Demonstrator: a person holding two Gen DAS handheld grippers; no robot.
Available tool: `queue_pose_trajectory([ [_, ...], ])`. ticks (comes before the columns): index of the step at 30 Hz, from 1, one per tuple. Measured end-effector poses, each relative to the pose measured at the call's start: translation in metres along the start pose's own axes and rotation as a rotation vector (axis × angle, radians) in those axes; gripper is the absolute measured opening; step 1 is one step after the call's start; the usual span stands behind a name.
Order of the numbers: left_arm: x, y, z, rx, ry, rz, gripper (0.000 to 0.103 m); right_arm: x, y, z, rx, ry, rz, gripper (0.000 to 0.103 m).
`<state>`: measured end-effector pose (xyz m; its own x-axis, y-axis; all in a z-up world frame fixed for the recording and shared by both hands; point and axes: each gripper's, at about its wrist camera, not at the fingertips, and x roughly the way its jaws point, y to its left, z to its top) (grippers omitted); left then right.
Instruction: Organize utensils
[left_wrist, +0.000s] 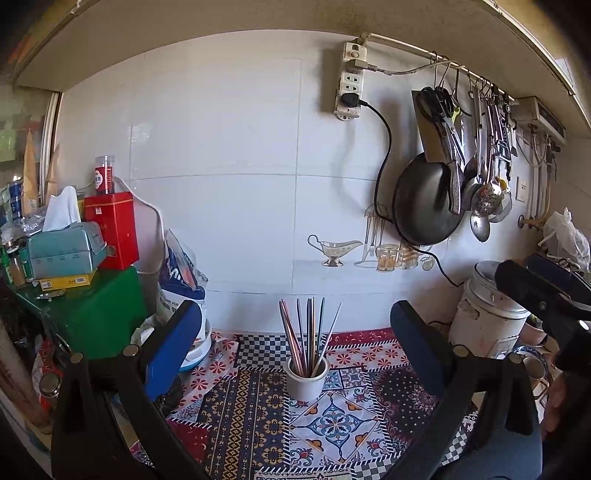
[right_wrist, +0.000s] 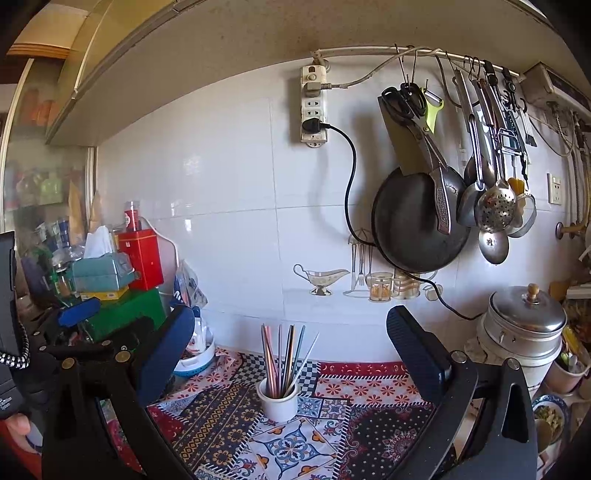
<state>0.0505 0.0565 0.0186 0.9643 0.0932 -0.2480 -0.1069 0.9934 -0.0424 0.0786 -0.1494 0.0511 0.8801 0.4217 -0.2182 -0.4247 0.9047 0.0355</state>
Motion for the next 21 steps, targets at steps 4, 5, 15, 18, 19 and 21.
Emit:
queue_pose_trajectory([
  [4,-0.0015,0.0015,-0.0005,0.000,-0.001,-0.004,0.103,0.0008,0.0015,0.0000,0.001,0.004,0.000,0.103],
  [5,-0.0020,0.0018,-0.0006,-0.001,-0.002,-0.005,0.103,0.0009,0.0014,-0.0003,0.004,0.004,0.002,0.103],
  [15,-0.0064,0.0045,-0.0007,0.001,-0.003,-0.014,0.103,-0.0001,0.0076,-0.0025,0.008,0.005,-0.007,0.103],
  [18,-0.0069,0.0063,-0.0006,-0.001,0.002,-0.023,0.103,-0.0003,0.0086,-0.0030,0.014,0.005,-0.009,0.103],
  [19,-0.0072,0.0071,-0.0008,-0.003,0.003,-0.027,0.103,-0.0003,0.0087,-0.0029,0.016,0.004,-0.009,0.103],
  [21,-0.0070,0.0085,-0.0010,-0.004,0.004,-0.031,0.103,-0.0008,0.0099,-0.0024,0.015,0.002,-0.011,0.103],
])
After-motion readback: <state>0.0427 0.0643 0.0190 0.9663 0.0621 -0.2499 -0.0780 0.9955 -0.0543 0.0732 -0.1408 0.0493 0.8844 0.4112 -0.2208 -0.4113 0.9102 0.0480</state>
